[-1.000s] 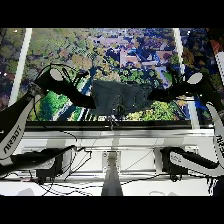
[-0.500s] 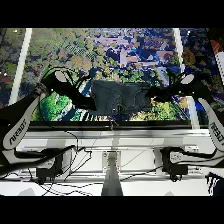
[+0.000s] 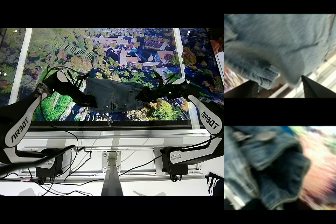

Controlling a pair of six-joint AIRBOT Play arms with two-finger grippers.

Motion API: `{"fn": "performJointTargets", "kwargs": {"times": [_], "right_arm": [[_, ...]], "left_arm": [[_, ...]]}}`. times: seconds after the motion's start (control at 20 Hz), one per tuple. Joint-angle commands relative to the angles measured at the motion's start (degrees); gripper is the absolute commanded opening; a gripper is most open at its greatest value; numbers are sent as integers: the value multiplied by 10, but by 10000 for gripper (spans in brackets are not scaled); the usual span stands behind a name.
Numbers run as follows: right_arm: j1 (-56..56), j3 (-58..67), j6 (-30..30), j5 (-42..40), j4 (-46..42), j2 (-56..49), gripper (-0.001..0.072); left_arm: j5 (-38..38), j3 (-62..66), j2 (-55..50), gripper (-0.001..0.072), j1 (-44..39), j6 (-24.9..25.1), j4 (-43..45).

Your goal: Fold the clothes and pants, and hang the long-sleeved shirts on hangers.

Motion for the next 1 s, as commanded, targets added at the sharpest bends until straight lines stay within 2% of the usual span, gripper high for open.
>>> {"fn": "performJointTargets", "kwargs": {"times": [0.0, 0.15, 0.3, 0.55, 0.8, 0.95], "right_arm": [[30, 1, -65, -33, 57, -1, 42], [17, 21, -71, -56, 40, 22, 42], [-41, 57, -31, -95, -4, 75, 41], [-202, 77, 133, -174, -201, 199, 41], [-416, 77, 303, -149, -388, 287, 41], [-549, 75, 426, -89, -462, 303, 41]], "left_arm": [[34, 0, -1, 594, 0, 1, 3], [44, 19, 2, 595, 16, 16, 21], [10, 80, 14, 595, 57, 16, 55], [-12, 134, 79, 595, 113, 16, 57], [-12, 134, 157, 595, 117, 15, 50], [-12, 134, 185, 595, 117, 15, 32]]}}
